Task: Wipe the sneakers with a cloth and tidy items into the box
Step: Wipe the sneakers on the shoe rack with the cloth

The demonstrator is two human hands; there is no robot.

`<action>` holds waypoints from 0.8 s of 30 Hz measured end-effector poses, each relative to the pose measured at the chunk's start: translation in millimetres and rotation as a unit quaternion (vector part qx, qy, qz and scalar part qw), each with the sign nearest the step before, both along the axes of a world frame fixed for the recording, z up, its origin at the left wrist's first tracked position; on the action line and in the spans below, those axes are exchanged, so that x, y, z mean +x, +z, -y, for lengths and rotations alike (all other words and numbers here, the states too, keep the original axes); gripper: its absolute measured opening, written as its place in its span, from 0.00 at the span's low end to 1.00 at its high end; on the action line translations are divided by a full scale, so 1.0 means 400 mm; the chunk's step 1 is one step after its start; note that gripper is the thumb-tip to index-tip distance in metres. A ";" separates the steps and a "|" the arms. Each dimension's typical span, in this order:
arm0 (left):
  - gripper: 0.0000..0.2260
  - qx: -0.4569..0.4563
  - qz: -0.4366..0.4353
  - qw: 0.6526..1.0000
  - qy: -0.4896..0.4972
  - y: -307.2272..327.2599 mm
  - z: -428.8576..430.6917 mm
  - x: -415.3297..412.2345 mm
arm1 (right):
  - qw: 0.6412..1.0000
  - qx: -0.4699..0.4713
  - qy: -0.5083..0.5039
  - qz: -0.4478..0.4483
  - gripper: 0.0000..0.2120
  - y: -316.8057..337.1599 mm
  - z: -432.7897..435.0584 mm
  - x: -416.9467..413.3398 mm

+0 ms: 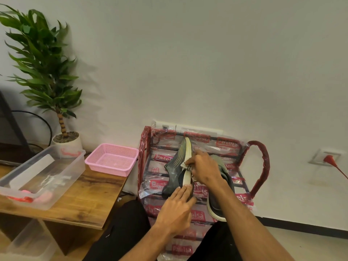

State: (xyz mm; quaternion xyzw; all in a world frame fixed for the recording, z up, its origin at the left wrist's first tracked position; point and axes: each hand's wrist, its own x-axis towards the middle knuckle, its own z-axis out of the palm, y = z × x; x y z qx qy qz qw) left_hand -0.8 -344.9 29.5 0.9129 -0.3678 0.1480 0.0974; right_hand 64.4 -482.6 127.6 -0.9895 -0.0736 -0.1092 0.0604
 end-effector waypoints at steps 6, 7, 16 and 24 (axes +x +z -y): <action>0.22 -0.088 -0.016 0.993 0.077 0.001 -0.024 0.023 | 0.992 0.124 -0.015 0.000 0.12 0.019 -0.015 -0.005; 0.22 -0.096 -0.027 0.990 0.100 0.002 -0.031 0.027 | 0.992 0.125 -0.014 -0.003 0.12 0.019 -0.022 -0.005; 0.35 -0.097 -0.130 0.975 0.151 -0.024 -0.068 0.060 | 0.993 0.107 -0.038 -0.040 0.11 -0.021 -0.046 -0.016; 0.34 -0.141 -0.109 0.974 0.139 -0.025 -0.059 0.082 | 0.986 0.151 -0.044 -0.058 0.13 -0.030 -0.020 -0.031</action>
